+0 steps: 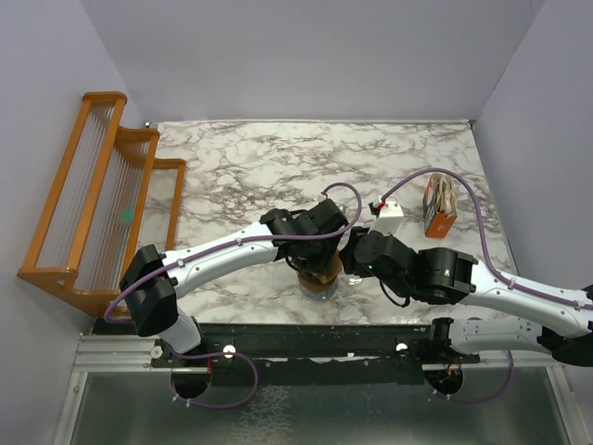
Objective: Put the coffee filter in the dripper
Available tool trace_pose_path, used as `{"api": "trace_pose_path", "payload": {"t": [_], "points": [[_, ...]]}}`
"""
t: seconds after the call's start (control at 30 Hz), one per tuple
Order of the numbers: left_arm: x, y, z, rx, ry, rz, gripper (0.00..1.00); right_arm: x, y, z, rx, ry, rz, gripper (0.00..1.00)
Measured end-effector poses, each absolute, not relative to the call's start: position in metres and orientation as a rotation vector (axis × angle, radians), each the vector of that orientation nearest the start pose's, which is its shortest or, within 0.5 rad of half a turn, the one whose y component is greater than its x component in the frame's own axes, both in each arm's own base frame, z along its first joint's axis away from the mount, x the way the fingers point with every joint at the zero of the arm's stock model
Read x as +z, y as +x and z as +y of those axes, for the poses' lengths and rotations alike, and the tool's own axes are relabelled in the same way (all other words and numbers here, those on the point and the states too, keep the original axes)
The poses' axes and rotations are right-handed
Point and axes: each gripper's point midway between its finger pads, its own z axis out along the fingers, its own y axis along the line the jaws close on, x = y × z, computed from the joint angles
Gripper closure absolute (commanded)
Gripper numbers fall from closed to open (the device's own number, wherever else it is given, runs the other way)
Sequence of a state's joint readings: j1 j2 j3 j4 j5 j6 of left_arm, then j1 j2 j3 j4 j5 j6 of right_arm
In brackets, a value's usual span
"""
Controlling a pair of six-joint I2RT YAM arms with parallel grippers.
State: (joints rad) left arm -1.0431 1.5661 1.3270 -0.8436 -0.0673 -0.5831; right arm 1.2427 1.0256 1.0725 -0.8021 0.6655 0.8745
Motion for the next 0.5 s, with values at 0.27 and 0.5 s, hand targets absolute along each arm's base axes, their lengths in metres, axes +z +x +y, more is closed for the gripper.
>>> {"api": "trace_pose_path", "payload": {"t": [0.27,0.5], "points": [[0.128,0.17,-0.315,-0.411,0.607,2.675,0.7,0.232,0.167,0.234,0.449,-0.076,2.174,0.52],[0.122,0.168,-0.315,-0.402,0.617,2.684,0.81,0.232,0.167,0.235,0.452,-0.071,2.175,0.52]]}}
